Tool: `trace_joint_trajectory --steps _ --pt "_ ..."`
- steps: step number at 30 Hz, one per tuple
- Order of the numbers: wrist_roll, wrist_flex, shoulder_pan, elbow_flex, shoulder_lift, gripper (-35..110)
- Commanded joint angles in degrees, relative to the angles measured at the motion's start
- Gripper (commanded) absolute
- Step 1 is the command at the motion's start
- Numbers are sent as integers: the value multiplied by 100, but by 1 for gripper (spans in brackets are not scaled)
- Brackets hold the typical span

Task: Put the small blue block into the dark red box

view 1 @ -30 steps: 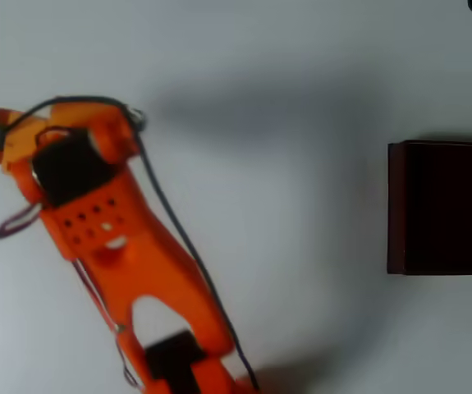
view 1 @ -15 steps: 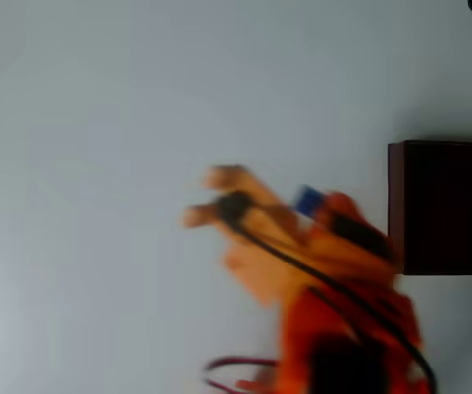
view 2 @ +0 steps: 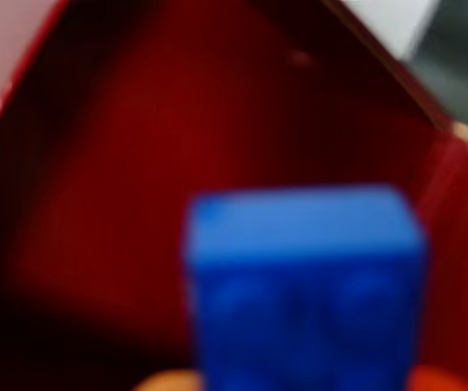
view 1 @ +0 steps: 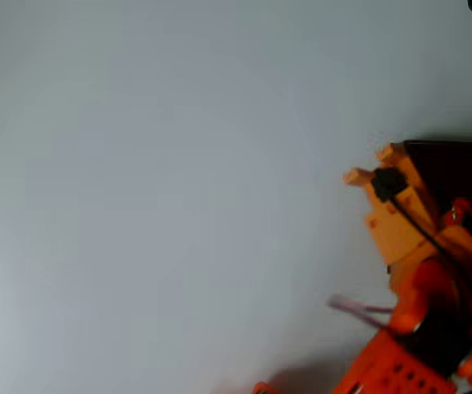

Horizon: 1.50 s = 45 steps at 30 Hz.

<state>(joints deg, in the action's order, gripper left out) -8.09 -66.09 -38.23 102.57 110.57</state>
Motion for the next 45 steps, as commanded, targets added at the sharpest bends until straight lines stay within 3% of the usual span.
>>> trace_joint_trajectory --steps 1,8,12,22,27,38,45 --pt "0 299 -413 -343 -747 0" --pt "-132 562 -431 -738 -2232 0" --pt "-123 527 -316 -773 -2566 13" --pt "0 123 316 290 -817 16" --pt "501 -369 1433 1230 940 13" --pt "1055 -703 5265 3516 5300 6" --pt "1002 -1046 6381 4843 7110 5"
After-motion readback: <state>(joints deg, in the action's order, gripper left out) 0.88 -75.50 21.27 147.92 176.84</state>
